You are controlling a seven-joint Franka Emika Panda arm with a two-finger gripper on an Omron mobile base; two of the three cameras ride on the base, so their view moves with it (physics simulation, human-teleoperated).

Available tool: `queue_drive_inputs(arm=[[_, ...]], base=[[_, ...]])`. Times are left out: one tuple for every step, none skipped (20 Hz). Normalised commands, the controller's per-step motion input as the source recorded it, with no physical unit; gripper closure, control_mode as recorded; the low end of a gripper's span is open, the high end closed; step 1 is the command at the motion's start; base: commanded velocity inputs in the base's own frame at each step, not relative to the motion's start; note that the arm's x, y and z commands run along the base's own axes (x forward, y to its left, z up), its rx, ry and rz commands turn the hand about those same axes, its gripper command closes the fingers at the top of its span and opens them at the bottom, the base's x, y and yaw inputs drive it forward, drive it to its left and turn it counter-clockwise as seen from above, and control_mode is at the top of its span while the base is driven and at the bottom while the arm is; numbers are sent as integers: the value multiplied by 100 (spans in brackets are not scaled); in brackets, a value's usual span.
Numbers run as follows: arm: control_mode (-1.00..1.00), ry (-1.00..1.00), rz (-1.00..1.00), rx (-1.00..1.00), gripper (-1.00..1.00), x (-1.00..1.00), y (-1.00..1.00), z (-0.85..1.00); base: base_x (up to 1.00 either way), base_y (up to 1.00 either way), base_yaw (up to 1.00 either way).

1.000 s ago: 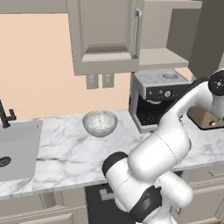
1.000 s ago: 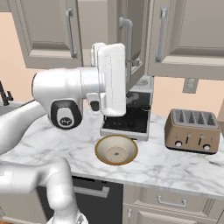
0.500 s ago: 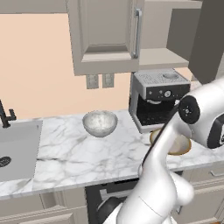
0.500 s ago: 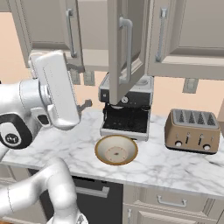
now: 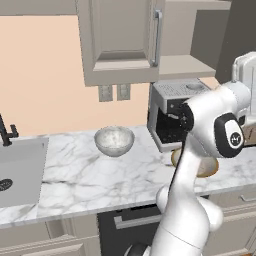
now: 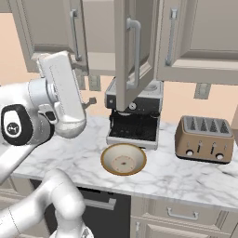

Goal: Open the cabinet. Pick the bowls from the counter and place them in the cabinet. Then close the cabinet.

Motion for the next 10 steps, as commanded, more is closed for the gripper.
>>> queue_drive_inputs(arm=[[-100,3,-15,-2,-100,77,50,0],[-100,2,-16,-4,-100,74,50,0],[-100,1,-15,-4,-100,66,59,0],[-100,0,-15,-4,-100,51,73,0],[-100,0,-17,-5,-100,32,74,0],[-100,0,-18,-3,-100,24,69,0],[-100,0,-18,-1,-100,29,58,0],[-100,2,-17,0,-100,36,44,0],[-100,11,-12,0,-100,62,6,0],[-100,18,-3,0,-100,84,0,0]], base=[[0,0,0],[0,0,0],[0,0,0],[0,0,0],[0,0,0],[0,0,0],[0,0,0],[0,0,0],[0,0,0],[0,0,0]])
